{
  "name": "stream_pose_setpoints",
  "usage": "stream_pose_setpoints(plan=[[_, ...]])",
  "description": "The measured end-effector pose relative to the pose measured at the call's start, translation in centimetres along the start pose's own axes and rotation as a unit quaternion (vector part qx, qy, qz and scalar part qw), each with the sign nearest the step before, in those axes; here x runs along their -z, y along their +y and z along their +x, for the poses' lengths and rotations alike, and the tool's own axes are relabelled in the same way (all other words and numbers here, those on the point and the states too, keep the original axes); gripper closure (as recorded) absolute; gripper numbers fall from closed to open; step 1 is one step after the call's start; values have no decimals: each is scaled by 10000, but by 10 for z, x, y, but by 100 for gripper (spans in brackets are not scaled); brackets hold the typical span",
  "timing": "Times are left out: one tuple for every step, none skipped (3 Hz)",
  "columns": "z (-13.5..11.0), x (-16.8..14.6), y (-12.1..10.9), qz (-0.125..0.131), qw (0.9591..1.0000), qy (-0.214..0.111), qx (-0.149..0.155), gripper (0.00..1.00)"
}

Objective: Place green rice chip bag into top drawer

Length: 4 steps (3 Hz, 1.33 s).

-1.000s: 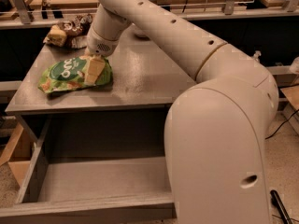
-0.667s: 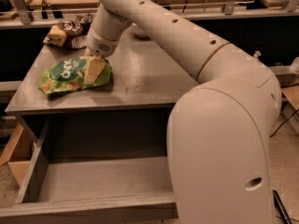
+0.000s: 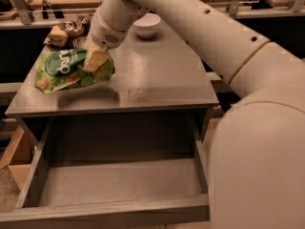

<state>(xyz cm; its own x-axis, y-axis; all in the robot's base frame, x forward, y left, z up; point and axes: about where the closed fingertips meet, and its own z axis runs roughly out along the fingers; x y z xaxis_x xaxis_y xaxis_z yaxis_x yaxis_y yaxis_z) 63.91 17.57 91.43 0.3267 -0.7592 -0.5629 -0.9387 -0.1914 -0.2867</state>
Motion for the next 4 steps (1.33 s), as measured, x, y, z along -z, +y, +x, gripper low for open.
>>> stream_pose_setpoints(plan=[[-17, 47, 26, 164, 9990, -354, 194, 100], [-24, 79, 67, -92, 9990, -367, 243, 100], [-24, 79, 67, -102, 9991, -343, 248, 100], [-20, 75, 84, -113, 9995, -249, 177, 100]])
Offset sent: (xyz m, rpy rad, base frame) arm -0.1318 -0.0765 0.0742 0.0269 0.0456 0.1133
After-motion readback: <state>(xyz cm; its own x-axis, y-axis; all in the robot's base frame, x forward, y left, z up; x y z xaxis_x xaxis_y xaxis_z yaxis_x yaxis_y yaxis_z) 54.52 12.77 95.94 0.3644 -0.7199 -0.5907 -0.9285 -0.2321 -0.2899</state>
